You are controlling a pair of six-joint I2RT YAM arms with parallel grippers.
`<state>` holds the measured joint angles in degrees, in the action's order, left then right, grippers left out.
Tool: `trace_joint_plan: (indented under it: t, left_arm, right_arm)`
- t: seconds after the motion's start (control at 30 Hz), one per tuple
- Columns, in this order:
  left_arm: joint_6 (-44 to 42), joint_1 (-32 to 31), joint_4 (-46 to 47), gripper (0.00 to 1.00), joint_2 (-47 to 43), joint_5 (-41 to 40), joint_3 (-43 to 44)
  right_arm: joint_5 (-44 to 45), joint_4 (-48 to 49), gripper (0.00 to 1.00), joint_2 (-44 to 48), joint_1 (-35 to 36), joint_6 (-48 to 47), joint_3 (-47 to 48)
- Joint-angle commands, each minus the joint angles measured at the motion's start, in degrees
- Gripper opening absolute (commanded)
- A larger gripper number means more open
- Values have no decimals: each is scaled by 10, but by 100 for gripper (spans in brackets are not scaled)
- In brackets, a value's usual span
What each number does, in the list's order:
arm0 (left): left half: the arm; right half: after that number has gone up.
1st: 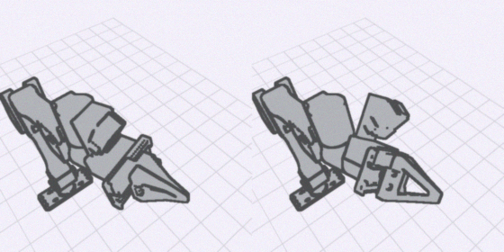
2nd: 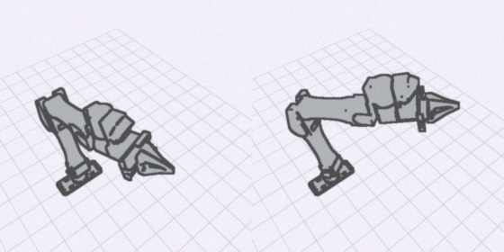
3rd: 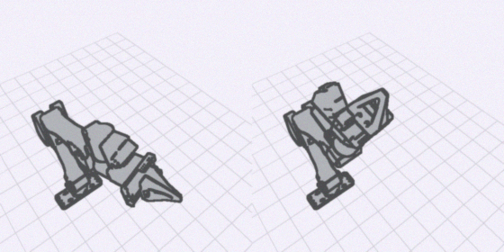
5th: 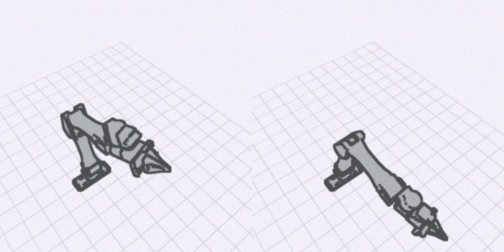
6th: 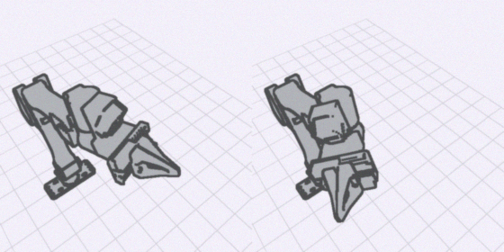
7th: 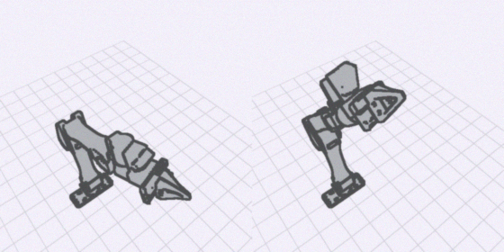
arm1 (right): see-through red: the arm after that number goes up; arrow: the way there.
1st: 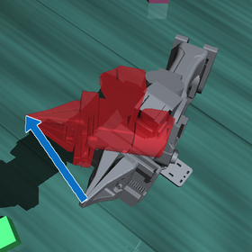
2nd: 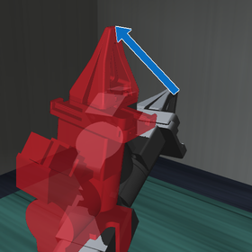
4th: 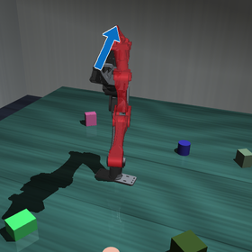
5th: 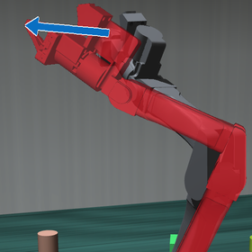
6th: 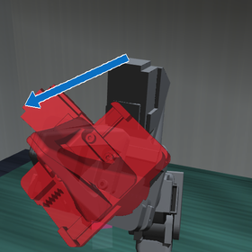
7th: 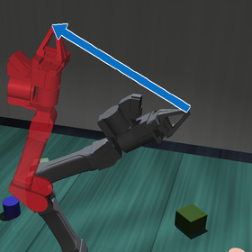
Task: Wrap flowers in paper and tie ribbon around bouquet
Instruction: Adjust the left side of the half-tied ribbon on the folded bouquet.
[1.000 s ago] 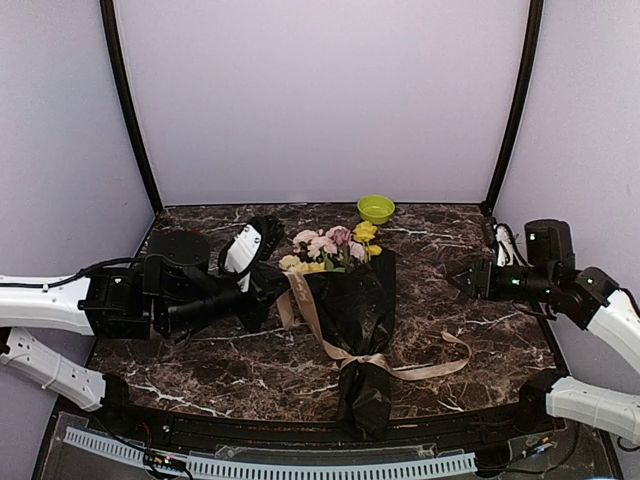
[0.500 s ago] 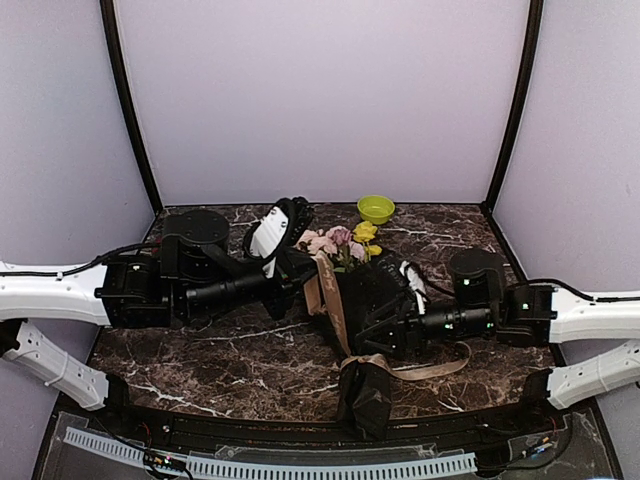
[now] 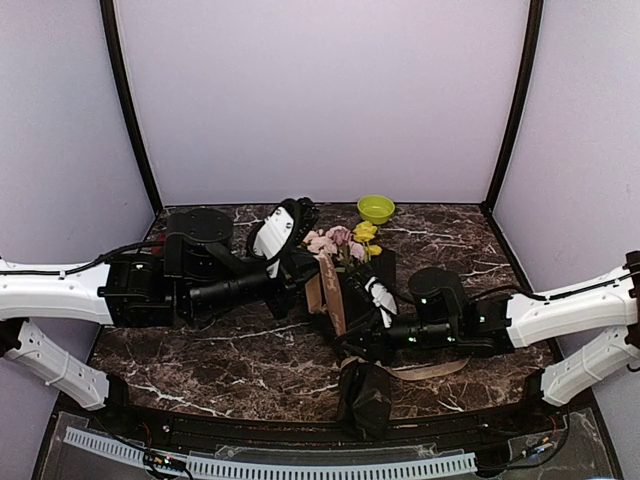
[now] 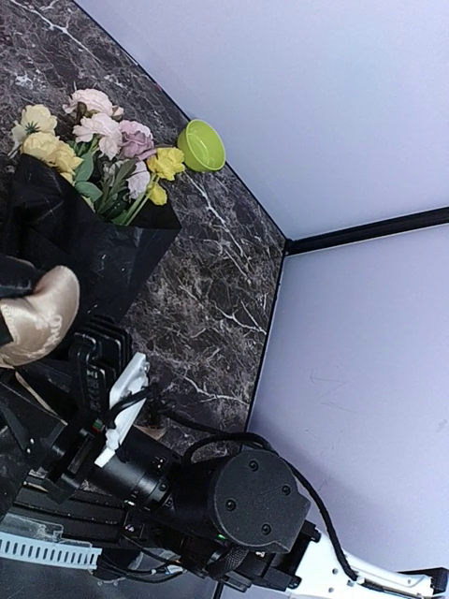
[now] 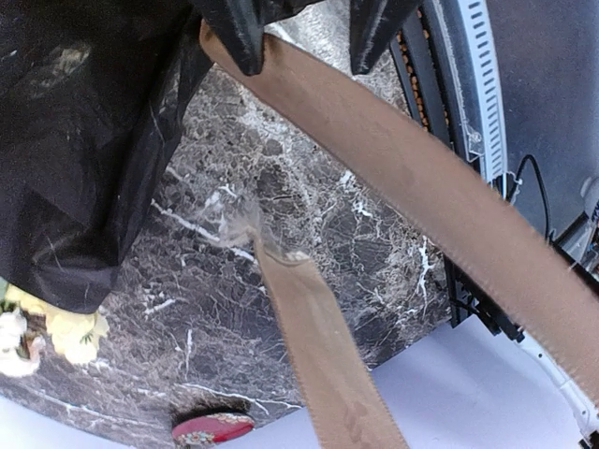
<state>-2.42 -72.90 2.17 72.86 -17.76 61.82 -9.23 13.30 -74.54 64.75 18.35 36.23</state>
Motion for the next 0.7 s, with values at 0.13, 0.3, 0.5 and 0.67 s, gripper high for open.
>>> trace_joint_plan:
  t: [0.13, 0.3, 0.5, 0.67]
  left_arm:
    - [2, 0, 2, 0, -5, -21, 10]
    - [73, 32, -43, 0, -17, -48, -47]
    - [161, 48, -10, 2, -13, -12, -205]
    - [150, 27, 70, 62, -5, 19, -297]
  right_arm:
    - [-21, 31, 0, -19, 4, -10, 21]
    - [-81, 42, 0, 12, 4, -18, -2]
    - [-147, 40, 0, 32, 4, -22, -23]
    - [-175, 21, 0, 26, 4, -39, -15]
